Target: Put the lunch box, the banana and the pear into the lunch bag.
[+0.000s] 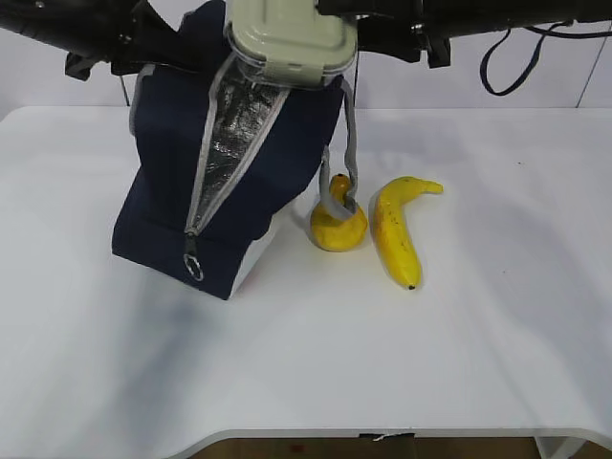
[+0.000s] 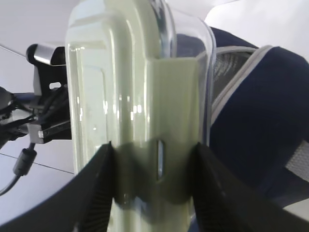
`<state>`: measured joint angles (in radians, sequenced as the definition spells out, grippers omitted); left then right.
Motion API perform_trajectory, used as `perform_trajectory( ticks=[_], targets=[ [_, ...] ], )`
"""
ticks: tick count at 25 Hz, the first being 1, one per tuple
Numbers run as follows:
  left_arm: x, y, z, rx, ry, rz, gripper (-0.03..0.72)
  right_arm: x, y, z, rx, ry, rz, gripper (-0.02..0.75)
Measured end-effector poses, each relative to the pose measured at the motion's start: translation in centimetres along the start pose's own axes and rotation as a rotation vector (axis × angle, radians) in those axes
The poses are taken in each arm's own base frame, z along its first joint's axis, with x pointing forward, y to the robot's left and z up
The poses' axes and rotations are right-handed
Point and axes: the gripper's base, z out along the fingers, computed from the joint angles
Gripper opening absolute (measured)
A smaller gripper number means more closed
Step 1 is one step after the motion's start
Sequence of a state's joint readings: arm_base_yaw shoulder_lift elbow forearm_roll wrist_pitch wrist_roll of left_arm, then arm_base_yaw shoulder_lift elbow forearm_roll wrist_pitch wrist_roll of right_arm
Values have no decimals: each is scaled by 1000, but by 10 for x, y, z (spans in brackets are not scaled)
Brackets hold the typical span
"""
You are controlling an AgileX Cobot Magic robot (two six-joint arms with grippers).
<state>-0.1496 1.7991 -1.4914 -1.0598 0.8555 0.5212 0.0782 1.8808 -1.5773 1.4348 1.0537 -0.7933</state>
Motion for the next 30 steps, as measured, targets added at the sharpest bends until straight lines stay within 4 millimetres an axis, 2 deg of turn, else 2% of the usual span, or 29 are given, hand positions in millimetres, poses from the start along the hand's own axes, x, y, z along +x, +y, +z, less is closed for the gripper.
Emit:
perform_trajectory(
  ticks=[7, 19, 30],
  targets=[
    [0, -1, 0, 12, -5, -1, -6, 4, -16, 8, 12, 19, 33, 346],
    [-1, -2, 0, 27, -14, 4, -6, 14, -28, 11, 92, 112, -3, 346],
    [-1, -3, 0, 29, -16, 9, -6, 30, -26, 31, 116, 213, -31, 345]
  ],
)
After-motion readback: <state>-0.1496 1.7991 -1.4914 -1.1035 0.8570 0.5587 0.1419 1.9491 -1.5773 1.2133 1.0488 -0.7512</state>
